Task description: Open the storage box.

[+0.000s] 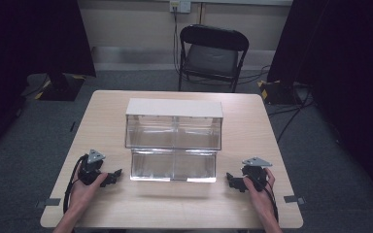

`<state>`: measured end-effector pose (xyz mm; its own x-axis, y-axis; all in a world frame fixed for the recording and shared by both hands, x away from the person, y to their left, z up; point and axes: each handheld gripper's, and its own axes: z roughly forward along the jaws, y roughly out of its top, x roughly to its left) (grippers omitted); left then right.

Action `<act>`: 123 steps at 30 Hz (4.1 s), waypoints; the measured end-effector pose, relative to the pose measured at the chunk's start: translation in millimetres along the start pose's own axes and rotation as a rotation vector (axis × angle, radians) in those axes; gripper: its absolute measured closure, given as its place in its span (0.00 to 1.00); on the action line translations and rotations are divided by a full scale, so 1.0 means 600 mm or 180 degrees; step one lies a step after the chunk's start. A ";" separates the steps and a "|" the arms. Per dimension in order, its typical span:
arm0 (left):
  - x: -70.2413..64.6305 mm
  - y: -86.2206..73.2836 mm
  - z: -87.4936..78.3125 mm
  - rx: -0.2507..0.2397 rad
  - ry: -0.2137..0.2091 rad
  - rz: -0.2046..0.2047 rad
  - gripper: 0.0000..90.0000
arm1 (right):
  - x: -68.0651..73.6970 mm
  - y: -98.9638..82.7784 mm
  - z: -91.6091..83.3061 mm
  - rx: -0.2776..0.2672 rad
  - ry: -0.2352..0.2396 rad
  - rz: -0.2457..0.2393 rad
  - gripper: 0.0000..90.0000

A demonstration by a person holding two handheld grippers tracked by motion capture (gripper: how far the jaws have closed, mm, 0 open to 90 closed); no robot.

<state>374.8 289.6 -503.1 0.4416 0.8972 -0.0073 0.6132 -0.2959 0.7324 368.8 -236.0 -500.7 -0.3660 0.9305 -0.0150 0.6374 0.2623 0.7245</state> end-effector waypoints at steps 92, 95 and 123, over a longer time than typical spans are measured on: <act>0.000 0.000 0.000 -0.0001 0.0001 -0.0002 0.07 | 0.128 0.040 -0.041 -0.0298 0.1214 -0.0314 0.16; 0.000 0.000 0.000 0.0000 0.0002 0.0000 0.07 | 0.128 0.041 -0.043 -0.0314 0.1241 -0.0313 0.15; 0.000 0.000 0.000 -0.0001 0.0002 -0.0002 0.07 | 0.136 0.040 -0.052 -0.0440 0.1219 -0.0428 0.15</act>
<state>374.7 289.5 -503.1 0.4409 0.8975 -0.0072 0.6133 -0.2954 0.7325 333.2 -161.9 -462.7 -0.6816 0.7214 0.1224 0.4795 0.3140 0.8195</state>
